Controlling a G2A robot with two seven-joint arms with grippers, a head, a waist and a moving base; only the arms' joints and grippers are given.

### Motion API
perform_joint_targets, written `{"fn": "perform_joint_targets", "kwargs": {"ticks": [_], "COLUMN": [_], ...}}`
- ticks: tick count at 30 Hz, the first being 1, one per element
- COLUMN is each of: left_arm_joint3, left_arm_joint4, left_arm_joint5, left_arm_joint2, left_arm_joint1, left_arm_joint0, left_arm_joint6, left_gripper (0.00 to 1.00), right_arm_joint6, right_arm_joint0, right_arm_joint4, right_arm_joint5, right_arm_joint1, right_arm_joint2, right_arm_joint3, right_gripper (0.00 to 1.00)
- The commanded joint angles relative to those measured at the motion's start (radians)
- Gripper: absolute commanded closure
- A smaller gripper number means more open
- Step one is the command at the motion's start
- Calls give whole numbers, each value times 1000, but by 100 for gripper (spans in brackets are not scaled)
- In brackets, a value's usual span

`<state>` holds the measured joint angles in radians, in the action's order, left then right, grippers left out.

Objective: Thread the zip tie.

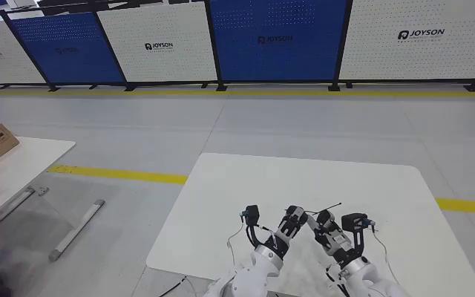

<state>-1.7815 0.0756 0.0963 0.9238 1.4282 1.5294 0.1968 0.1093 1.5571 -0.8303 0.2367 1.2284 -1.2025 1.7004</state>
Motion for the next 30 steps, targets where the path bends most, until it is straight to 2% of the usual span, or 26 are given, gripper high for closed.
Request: {"fn": "perform_joint_targets", "kwargs": {"ticks": [1, 5, 12, 22, 24, 26, 30], "left_arm_joint3": [1, 7, 10, 12, 13, 14, 16], "left_arm_joint4": [2, 6, 18, 30, 31, 32, 32], "left_arm_joint5": [-1, -3, -8, -8, -8, -8, -11], "left_arm_joint2": [0, 0, -5, -10, -10, -11, -12], "left_arm_joint1": [0, 0, 0, 0, 0, 0, 0], "left_arm_joint0": [1, 1, 4, 6, 6, 6, 7], "left_arm_joint6": [1, 3, 4, 11, 12, 13, 15], "left_gripper": [100, 100, 100, 100, 100, 100, 100], "right_arm_joint6": [-2, -13, -16, -4, -3, -3, -3], "right_arm_joint0": [1, 6, 6, -1, -1, -1, 1], "right_arm_joint4": [-3, -3, 8, 4, 3, 1, 2], "right_arm_joint5": [2, 8, 11, 11, 11, 11, 11], "right_arm_joint1": [0, 0, 0, 1, 1, 1, 1], "right_arm_joint2": [1, 0, -6, -1, -1, -1, -1], "right_arm_joint3": [2, 10, 14, 7, 7, 8, 9], "right_gripper": [62, 62, 74, 82, 87, 100, 100]}}
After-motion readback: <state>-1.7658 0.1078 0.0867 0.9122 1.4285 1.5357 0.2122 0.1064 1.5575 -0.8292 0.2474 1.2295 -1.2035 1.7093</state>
